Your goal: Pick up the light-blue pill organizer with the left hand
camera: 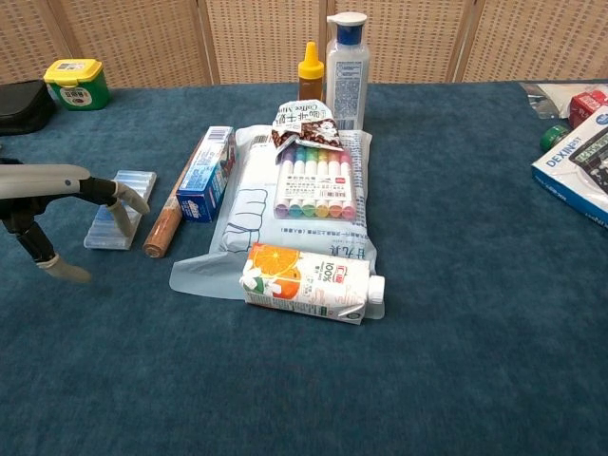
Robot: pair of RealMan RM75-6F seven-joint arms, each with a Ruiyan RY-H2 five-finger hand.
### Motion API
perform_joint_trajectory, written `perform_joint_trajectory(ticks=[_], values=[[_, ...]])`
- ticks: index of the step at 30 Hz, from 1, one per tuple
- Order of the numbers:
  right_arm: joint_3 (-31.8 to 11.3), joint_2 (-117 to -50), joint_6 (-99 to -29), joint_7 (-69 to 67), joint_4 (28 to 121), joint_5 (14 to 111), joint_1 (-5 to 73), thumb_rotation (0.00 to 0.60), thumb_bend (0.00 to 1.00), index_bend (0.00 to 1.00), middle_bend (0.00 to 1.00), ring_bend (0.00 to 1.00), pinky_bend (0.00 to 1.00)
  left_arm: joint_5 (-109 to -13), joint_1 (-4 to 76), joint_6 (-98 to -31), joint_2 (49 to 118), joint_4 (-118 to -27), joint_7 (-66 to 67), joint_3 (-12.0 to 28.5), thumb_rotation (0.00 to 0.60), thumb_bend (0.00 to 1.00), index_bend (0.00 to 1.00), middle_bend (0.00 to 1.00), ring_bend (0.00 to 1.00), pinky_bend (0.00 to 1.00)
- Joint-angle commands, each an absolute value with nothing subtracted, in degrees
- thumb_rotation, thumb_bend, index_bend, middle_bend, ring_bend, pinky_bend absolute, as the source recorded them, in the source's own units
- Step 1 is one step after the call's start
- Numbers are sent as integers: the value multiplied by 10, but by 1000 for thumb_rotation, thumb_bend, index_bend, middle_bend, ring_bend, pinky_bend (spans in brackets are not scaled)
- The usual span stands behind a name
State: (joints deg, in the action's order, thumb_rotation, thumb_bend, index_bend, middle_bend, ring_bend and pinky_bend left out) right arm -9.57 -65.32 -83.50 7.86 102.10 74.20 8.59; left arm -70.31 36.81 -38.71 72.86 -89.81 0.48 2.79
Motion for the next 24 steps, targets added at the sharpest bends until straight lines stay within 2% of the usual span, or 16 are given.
perform_joint_trajectory(ticks=[1,24], values=[[-95,-653,-835,76,1021,742,85,598,0,0,0,0,0,-701,370,-387,735,-894,5,26,600,225,163,319,77,0],[-96,-647,-844,69,1029,748,75,599,0,0,0,0,0,-688,371,-396,736,-876,-1,10,600,225,162,319,67,0]])
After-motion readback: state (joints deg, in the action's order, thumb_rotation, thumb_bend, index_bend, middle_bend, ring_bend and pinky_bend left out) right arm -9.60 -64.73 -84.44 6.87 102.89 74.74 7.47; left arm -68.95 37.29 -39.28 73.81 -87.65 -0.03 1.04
